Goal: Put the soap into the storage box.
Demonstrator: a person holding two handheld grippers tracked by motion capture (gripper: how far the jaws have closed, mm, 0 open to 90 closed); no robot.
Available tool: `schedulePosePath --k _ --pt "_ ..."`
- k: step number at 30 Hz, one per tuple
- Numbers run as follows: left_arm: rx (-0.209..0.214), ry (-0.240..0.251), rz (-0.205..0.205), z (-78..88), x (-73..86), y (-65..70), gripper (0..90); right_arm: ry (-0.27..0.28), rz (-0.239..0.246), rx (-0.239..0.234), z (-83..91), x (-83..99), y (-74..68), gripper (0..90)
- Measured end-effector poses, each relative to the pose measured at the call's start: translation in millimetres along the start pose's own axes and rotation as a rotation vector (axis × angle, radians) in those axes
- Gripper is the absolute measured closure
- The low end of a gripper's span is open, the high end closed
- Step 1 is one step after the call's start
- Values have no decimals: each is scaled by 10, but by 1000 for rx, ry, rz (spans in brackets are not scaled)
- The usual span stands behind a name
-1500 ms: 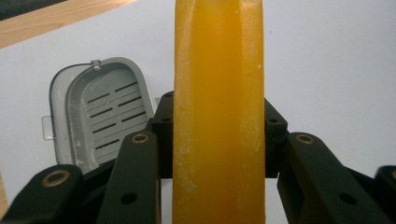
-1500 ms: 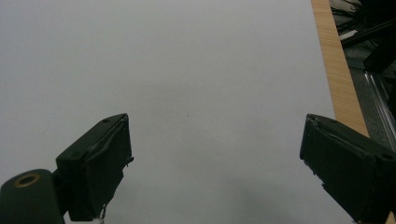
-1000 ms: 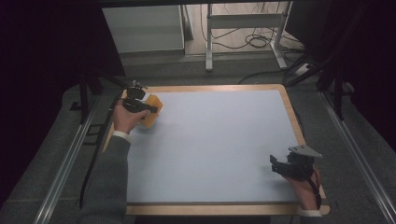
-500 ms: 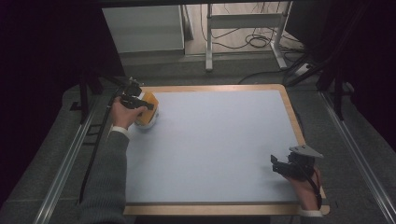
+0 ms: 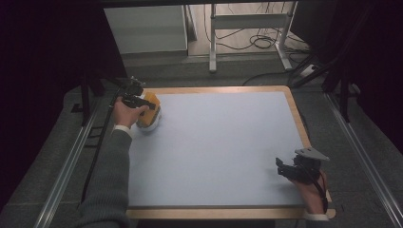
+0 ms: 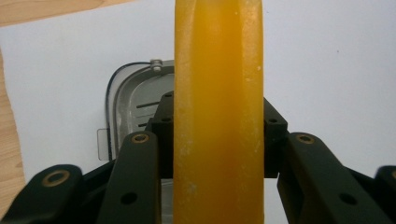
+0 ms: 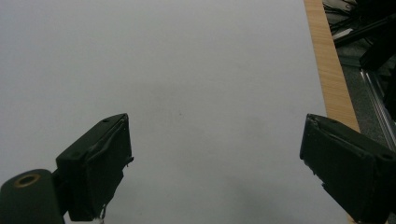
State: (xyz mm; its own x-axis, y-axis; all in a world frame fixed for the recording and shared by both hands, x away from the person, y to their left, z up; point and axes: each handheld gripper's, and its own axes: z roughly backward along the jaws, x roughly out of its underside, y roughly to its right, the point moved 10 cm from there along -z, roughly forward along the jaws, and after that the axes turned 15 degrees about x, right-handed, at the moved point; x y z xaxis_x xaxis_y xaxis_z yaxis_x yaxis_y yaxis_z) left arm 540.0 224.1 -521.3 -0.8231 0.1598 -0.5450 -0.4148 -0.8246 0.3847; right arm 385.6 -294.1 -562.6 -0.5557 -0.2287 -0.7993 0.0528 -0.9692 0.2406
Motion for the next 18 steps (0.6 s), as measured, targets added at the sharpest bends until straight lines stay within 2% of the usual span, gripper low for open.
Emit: schedulePosePath --k 6,18 --pt "-17 -5 25 -48 5 -119 605 -2 2 3 -5 7 7 91" --pt "-20 -24 51 -148 36 -214 605 -5 4 6 -13 19 11 91"
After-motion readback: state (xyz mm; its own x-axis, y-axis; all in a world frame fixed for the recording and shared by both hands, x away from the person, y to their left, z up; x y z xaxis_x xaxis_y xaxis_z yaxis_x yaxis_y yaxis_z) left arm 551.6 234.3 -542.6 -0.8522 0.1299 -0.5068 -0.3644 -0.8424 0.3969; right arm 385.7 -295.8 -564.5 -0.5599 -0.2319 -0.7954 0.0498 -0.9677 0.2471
